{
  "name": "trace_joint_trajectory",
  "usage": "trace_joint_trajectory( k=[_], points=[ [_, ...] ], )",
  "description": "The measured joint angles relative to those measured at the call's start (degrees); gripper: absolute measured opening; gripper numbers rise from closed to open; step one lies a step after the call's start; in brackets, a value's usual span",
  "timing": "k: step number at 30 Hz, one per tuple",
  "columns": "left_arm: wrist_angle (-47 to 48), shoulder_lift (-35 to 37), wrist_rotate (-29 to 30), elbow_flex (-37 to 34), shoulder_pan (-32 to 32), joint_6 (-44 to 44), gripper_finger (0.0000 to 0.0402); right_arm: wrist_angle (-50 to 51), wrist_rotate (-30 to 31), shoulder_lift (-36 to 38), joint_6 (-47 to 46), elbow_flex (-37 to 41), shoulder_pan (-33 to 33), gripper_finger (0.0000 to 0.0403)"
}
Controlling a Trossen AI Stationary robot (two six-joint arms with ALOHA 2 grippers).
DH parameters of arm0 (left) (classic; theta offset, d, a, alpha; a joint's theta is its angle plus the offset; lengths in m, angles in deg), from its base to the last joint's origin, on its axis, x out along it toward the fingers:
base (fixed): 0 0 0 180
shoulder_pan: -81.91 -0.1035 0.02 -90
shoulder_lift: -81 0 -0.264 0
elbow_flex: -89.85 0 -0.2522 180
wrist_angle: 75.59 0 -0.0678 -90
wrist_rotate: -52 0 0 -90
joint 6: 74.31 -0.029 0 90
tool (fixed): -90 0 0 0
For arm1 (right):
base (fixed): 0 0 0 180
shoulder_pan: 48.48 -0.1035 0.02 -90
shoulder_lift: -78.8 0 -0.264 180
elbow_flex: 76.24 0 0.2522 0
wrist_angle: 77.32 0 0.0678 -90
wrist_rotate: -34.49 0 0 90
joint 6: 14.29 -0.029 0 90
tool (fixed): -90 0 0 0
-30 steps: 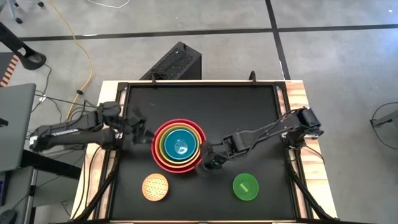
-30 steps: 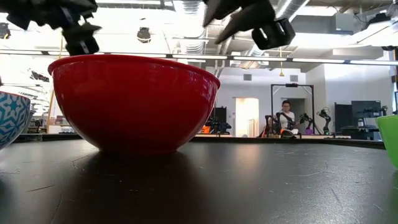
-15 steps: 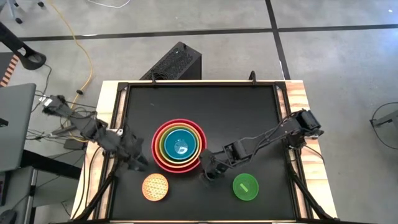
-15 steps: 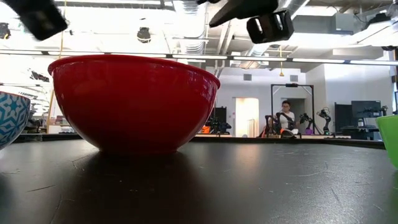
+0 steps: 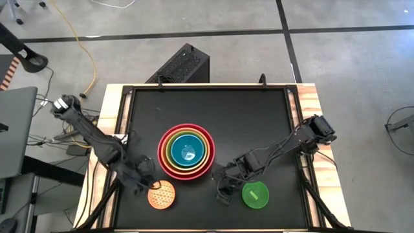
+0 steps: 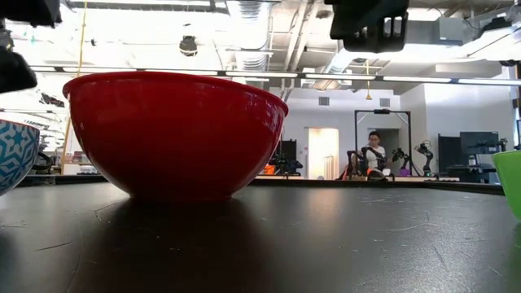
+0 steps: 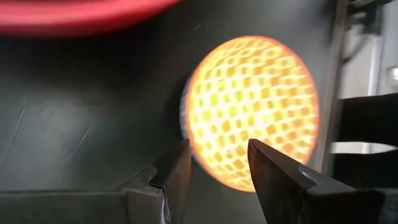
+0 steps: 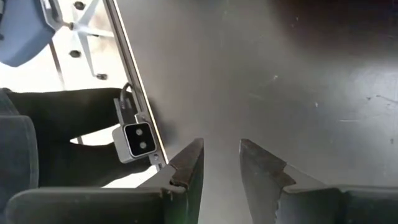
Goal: Nest bowls inside each other
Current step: Stack the orange patterned bowl on top of the light blue bowl
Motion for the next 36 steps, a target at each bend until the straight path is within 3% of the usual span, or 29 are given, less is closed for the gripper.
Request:
trace_joint_trajectory(
  k=[8, 22, 25, 30, 36],
  points=[
    [-2.5, -8.7, 2.9, 0.0, 0.0, 2.3, 0.0148, 0.5, -1.4, 0.0, 4.0, 0.0, 0.0, 0.0123],
    [-5.0, -17.4, 3.5, 0.0, 0.0, 2.8, 0.0144, 0.8, -1.4, 0.0, 4.2, 0.0, 0.9, 0.0123],
    [-5.1, -17.7, 3.4, 0.1, 0.0, 1.9, 0.0116, 0.8, -1.4, 0.0, 4.2, 0.0, 1.2, 0.0123],
    [-5.2, -17.4, 2.2, 0.1, -0.1, 0.0, 0.0019, 0.9, -1.4, 0.0, 4.1, 0.0, 1.8, 0.0123],
    [-4.2, -13.5, 0.6, 0.2, -0.5, -3.1, 0.0006, 1.3, -1.4, 0.1, 4.0, 0.0, 2.6, 0.0123]
  ],
)
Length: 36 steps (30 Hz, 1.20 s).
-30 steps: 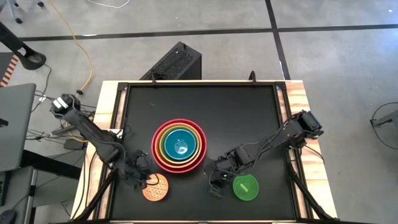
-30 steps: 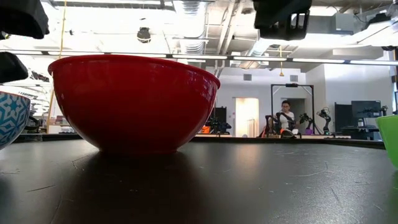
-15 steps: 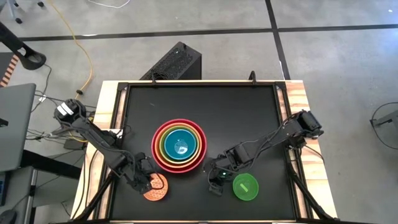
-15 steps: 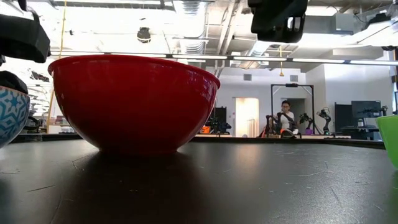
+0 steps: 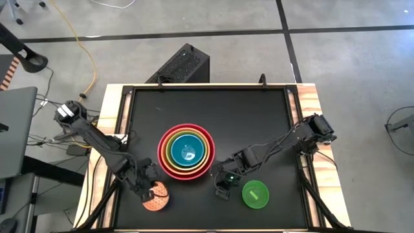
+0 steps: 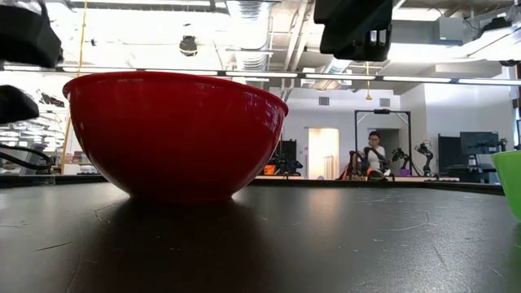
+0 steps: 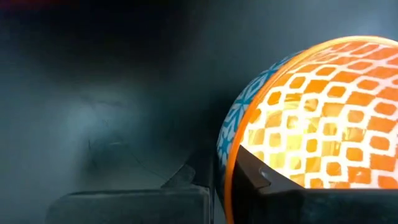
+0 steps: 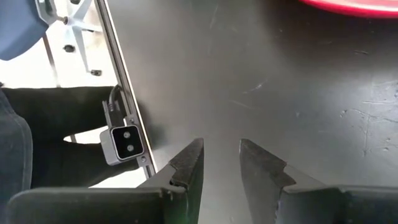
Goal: Nest bowls inside each other
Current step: Stack the orange patterned bowl on top of the light blue bowl
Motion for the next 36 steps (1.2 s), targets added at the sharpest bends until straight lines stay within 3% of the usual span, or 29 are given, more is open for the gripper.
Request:
trace_joint_trajectory(
  k=[9, 15, 21, 27, 36],
  points=[
    [9.7, 15.0, -6.3, 10.5, -5.3, -15.5, 0.0004, 0.2, -1.3, 0.0, -0.4, 0.0, 0.0, 0.0123],
    [10.4, 18.9, 5.4, 17.9, -13.5, -27.4, 0.0003, 0.1, -1.2, 0.0, -2.9, 0.0, 0.1, 0.0123],
    [11.0, 13.9, 0.0, 20.8, -27.4, -37.0, 0.0003, -0.1, -1.2, 0.0, -6.2, 0.0, 0.1, 0.0123],
    [11.7, 6.0, -5.3, 20.9, -40.5, -41.0, 0.0003, -0.1, -1.1, 0.0, -11.2, 0.0, -0.4, 0.0123],
    [10.1, -6.3, -9.6, 20.9, -48.4, -47.3, 0.0003, -0.1, 3.8, 0.0, -18.2, 0.0, -2.9, 0.0123]
  ],
)
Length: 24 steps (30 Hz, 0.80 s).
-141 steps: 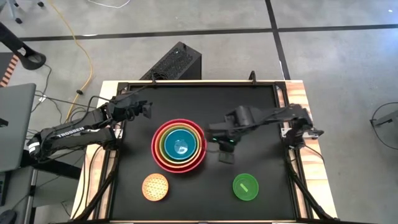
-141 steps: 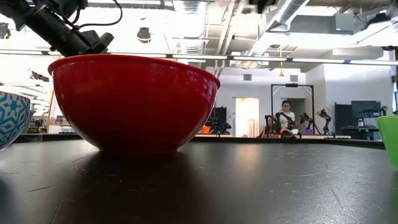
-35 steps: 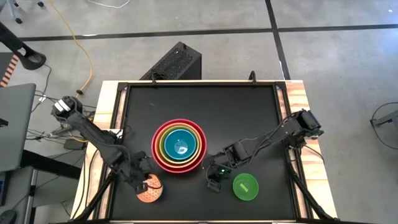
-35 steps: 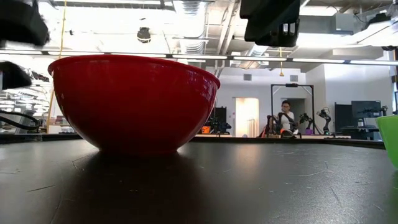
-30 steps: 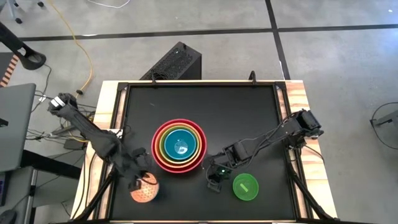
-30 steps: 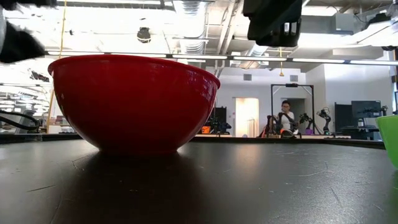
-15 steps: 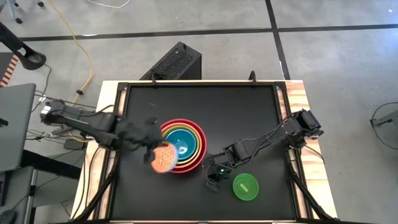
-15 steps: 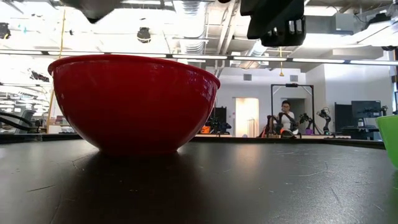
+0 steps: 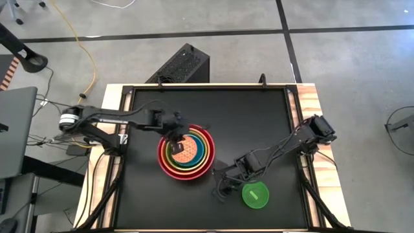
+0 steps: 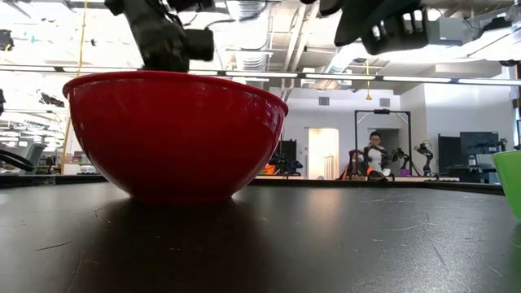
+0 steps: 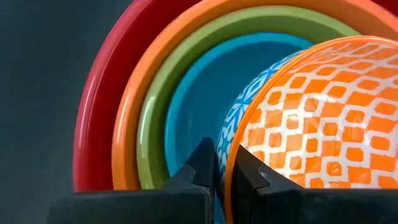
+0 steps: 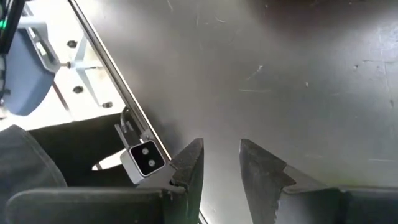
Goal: Nest bowls inside each other
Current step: Stack the orange patterned bowl on top of the light blue bowl
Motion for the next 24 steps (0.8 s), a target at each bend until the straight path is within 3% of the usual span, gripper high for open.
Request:
trace_joint_trajectory(
  k=[7, 24],
  points=[
    [-3.1, -5.5, -3.2, 0.0, -2.2, -2.9, 0.0004, -0.4, 1.6, 0.0, -2.9, 0.0, -1.0, 0.0123],
    [-5.4, -10.4, 0.0, 0.0, -2.3, -5.1, 0.0005, -1.2, 2.7, 0.0, -3.9, 0.0, -1.2, 0.0123]
  ],
)
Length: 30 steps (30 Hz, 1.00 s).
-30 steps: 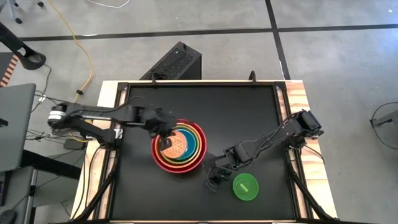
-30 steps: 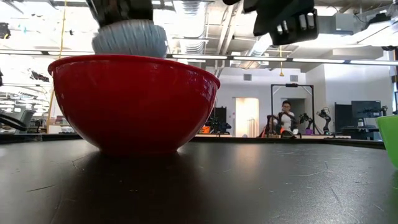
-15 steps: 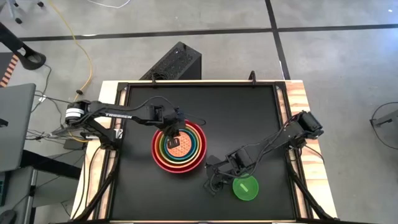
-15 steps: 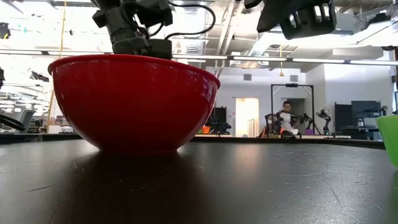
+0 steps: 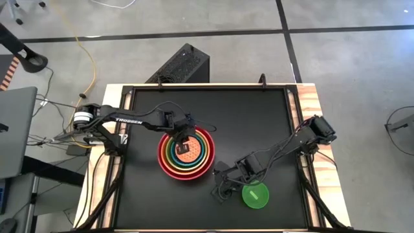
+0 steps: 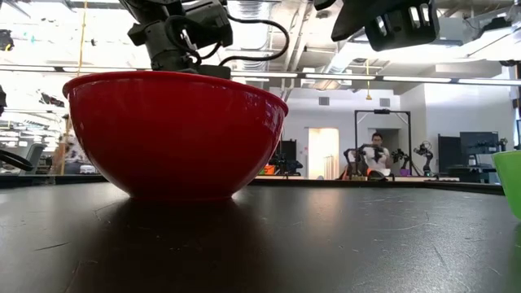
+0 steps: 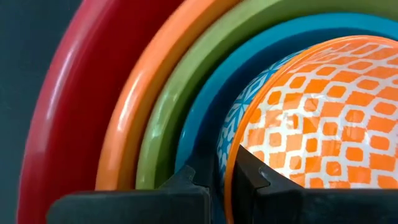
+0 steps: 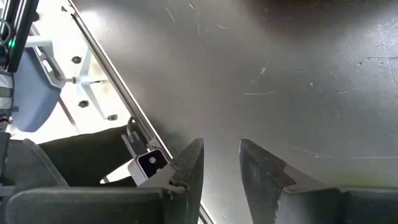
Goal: Nest bowls inside each other
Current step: Stack the orange patterned bowl on top of the light blue bowl, then stack the green bowl on top of the orange patterned bowl
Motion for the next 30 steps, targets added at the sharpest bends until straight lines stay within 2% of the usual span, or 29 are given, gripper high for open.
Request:
trace_joint_trajectory(
  k=[4, 15, 20, 25, 30],
  points=[
    [0.3, 0.2, -0.6, 0.0, 0.0, -1.2, 0.0017, 0.0, 0.0, 0.0, 0.0, 0.0, 0.0, 0.0123],
    [0.5, 0.6, -2.1, 0.0, 0.0, 0.3, 0.0089, 0.1, 0.0, 0.0, 0.3, 0.0, 0.0, 0.0123],
    [4.5, 2.8, -1.3, 2.0, 0.0, -0.9, 0.0094, 0.8, -0.5, 0.1, 0.8, 0.0, 0.0, 0.0123],
    [9.7, 6.0, 2.4, 5.7, 0.0, -2.6, 0.0095, 4.7, -1.6, 1.4, 0.8, 0.0, 0.0, 0.0123],
    [11.5, 12.1, 2.8, 7.9, 0.0, -1.7, 0.0095, 10.4, -0.7, 5.0, -1.1, 0.0, -0.5, 0.0123]
  ],
)
